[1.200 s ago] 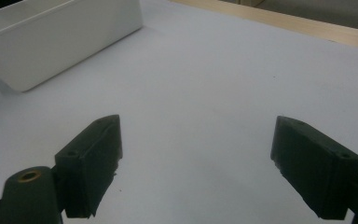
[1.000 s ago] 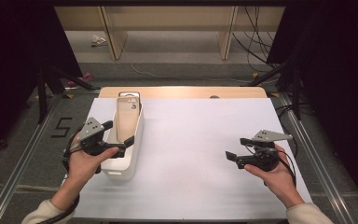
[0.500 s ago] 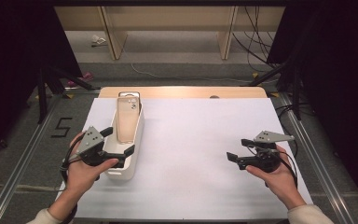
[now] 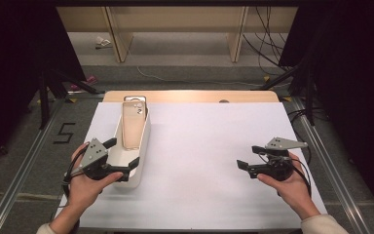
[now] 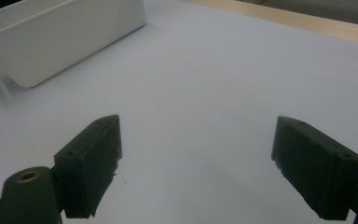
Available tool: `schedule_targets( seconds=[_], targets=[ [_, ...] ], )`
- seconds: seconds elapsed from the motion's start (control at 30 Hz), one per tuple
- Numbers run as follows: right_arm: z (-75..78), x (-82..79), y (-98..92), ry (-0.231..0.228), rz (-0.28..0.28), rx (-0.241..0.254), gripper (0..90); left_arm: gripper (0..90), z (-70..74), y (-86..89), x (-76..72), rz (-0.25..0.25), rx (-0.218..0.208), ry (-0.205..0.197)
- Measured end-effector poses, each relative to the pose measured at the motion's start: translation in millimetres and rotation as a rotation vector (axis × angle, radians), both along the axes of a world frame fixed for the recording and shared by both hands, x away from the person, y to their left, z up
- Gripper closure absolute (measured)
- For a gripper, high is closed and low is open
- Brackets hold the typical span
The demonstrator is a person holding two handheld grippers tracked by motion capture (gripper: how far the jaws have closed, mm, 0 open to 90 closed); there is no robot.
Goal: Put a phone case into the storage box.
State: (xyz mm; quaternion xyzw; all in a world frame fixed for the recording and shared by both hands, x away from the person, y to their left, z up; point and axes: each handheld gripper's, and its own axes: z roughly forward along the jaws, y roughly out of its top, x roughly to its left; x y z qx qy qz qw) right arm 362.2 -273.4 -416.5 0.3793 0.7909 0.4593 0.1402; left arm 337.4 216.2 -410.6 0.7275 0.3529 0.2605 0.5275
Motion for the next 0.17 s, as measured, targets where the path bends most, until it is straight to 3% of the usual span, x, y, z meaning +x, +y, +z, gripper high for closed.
schedule_targets(
  seconds=[0.17],
  targets=[
    [-0.5, 0.6, 0.0, -0.002, -0.002, 0.003, 16.8, 0.0, -1.8, -0.9, -0.2, -0.002, 0.001, 0.001]
  ],
)
